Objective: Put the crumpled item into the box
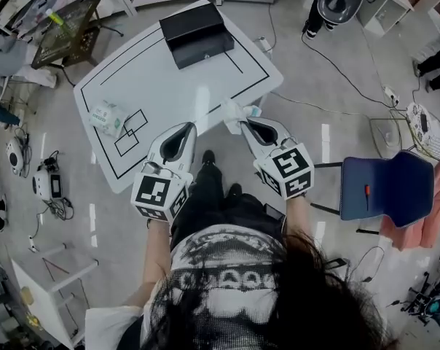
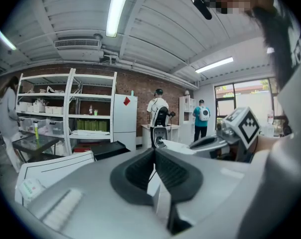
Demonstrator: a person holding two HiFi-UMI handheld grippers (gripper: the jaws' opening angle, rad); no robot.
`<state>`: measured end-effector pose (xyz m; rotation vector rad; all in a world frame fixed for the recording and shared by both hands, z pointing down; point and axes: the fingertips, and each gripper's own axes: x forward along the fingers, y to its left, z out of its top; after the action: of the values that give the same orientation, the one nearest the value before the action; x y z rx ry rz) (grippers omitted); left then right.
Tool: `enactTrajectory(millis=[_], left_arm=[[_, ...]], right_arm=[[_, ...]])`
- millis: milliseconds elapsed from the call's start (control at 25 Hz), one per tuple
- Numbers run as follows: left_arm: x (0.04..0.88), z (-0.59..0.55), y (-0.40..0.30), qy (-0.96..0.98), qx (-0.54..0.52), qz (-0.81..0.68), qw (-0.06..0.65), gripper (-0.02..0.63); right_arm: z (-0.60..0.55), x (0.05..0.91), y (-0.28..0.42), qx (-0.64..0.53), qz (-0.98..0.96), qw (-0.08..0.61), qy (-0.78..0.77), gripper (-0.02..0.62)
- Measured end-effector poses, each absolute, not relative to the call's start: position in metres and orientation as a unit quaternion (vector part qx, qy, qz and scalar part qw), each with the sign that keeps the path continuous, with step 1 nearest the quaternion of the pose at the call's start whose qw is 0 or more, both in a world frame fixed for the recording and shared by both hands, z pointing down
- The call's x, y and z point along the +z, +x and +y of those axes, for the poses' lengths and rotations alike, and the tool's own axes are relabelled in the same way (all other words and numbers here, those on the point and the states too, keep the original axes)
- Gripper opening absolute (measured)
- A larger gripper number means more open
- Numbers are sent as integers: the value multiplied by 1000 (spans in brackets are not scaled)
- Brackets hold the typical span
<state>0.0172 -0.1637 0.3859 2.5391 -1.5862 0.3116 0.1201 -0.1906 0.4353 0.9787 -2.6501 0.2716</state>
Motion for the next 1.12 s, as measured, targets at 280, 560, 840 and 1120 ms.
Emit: enactTrajectory(millis=[280, 560, 840, 1120], left_arm=[[391, -202, -3, 842, 102, -525, 64, 0], [386, -257, -35, 846, 99, -521, 58, 0], [379, -304, -68, 846, 93, -523, 50, 0], [379, -329, -94, 845, 87, -524, 53, 0]], right_arm=[[-239, 435, 106, 85, -920, 156, 350, 9], [-300, 435, 72, 75, -919, 172, 347, 9], [-366, 446, 35, 58, -916, 207, 338, 9], [-432, 473, 1, 27, -913, 263, 312, 9]])
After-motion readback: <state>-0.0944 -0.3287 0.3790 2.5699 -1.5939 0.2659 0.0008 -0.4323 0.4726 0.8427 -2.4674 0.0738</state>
